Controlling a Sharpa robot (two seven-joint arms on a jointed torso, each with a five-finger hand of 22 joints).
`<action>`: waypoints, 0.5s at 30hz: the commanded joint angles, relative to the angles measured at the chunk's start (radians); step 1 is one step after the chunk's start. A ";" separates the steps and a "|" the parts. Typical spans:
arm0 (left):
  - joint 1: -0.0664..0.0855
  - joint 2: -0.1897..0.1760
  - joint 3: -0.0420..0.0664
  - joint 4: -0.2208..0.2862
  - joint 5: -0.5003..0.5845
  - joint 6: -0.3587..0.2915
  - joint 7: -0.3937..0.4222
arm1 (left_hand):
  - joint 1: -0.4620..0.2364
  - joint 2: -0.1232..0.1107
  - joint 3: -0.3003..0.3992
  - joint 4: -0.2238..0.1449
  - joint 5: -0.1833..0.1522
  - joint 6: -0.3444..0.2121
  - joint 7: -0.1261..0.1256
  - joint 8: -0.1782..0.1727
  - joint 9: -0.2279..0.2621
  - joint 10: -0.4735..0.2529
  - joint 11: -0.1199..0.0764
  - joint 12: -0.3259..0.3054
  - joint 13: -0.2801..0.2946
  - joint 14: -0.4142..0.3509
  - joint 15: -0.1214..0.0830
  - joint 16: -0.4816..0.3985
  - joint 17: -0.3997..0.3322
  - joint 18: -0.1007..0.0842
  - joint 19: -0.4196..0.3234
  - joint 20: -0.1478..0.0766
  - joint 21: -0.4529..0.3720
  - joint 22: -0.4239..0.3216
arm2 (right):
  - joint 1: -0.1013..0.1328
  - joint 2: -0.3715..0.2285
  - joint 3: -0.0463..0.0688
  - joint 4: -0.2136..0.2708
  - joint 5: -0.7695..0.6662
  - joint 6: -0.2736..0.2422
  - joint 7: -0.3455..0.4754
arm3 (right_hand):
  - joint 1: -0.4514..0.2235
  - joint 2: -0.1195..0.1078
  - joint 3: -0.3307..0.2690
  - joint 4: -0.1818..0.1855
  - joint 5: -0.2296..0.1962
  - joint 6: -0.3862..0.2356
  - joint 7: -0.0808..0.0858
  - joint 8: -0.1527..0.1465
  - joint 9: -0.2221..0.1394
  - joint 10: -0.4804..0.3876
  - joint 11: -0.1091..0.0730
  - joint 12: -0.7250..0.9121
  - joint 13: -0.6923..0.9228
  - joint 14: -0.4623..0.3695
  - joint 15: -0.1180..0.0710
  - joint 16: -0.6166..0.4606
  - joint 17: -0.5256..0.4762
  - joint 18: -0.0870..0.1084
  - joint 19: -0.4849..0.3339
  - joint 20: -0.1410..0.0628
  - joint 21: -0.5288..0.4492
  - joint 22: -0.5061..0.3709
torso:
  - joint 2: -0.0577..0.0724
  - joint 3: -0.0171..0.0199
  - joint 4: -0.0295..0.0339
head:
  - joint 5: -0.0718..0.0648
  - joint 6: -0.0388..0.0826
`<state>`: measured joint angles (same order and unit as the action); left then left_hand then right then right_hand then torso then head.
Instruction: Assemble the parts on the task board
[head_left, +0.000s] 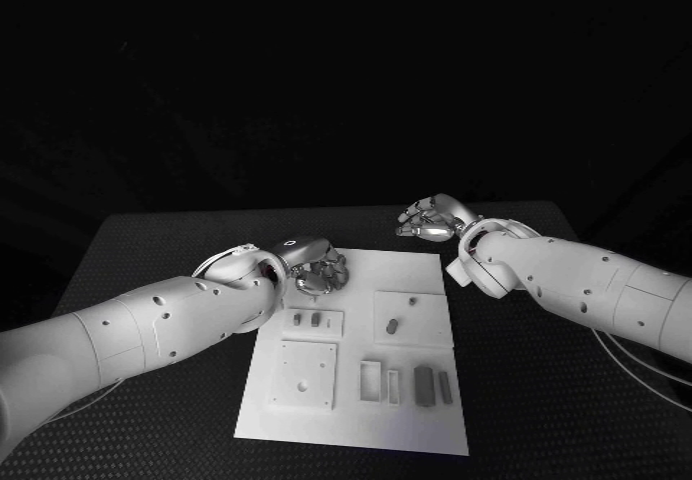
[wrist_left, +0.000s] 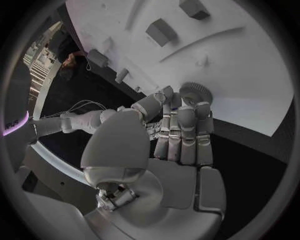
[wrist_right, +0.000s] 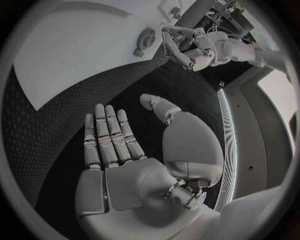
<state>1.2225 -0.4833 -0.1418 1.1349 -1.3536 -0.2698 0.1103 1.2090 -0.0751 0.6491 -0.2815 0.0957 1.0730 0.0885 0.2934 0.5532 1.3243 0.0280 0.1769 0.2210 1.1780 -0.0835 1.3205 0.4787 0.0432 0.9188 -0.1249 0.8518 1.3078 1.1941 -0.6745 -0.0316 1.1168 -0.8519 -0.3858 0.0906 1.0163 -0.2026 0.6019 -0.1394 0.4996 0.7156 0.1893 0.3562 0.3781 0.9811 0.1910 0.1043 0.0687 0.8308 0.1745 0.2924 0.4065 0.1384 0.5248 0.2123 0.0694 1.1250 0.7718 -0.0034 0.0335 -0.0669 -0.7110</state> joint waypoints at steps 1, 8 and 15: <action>0.001 -0.015 0.008 0.015 0.032 0.026 -0.008 | -0.014 -0.001 0.005 -0.001 0.007 0.009 0.003 0.003 0.002 0.009 0.001 -0.007 -0.001 0.006 0.000 0.004 -0.002 0.007 0.005 -0.051 0.006 0.018 | 0.000 -0.003 0.000 0.003 -0.004 0.009 0.010 | -0.003 0.004 -0.003 -0.005 0.007 -0.005 0.036 0.003 -0.002 0.006 0.000 -0.004 0.001 -0.002 0.007 0.000 -0.002 -0.015 -0.005 -0.001 -0.004 0.002 | -0.001 -0.0003 0.0014 | 0.001 0.001; 0.005 -0.061 0.014 0.043 0.022 0.078 -0.030 | -0.015 -0.001 0.005 -0.002 0.008 0.010 0.003 0.003 0.002 0.010 0.000 -0.007 -0.001 0.006 0.000 0.004 -0.002 0.007 0.005 -0.052 0.006 0.018 | 0.000 -0.008 0.000 0.004 -0.004 0.008 0.009 | -0.003 0.004 -0.003 -0.006 0.007 -0.006 0.036 0.003 -0.002 0.006 0.000 -0.004 0.001 -0.002 0.007 0.000 -0.002 -0.015 -0.005 -0.002 -0.004 0.002 | -0.001 -0.0003 0.0021 | 0.005 -0.001; 0.006 -0.092 0.013 0.056 0.010 0.112 -0.046 | -0.015 -0.001 0.006 -0.003 0.008 0.010 0.003 0.003 0.002 0.011 0.000 -0.008 -0.001 0.005 0.000 0.003 -0.003 0.007 0.003 -0.052 0.005 0.018 | 0.000 -0.010 0.000 0.006 -0.004 0.009 0.009 | -0.003 0.004 -0.003 -0.006 0.007 -0.006 0.036 0.003 -0.002 0.006 0.000 -0.004 0.001 -0.002 0.007 0.000 -0.002 -0.015 -0.005 -0.002 -0.004 0.002 | 0.000 -0.0006 0.0000 | 0.008 0.000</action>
<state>1.2278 -0.5754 -0.1293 1.1867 -1.3394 -0.2050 0.0804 1.2043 -0.0786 0.6516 -0.2843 0.0997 1.0730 0.0886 0.2934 0.5552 1.3292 0.0304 0.1710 0.2213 1.1805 -0.0822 1.3205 0.4765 0.0384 0.9206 -0.1266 0.8517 1.3077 1.1941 -0.6841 -0.0318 1.1213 -0.8519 -0.3858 0.0906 1.0163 -0.2026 0.5991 -0.1423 0.4996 0.7156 0.1893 0.3561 0.3781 0.9812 0.1911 0.1043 0.0687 0.8308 0.1744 0.2924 0.4056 0.1385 0.5248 0.2123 0.0694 1.1259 0.7708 -0.0037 0.0347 -0.0601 -0.7113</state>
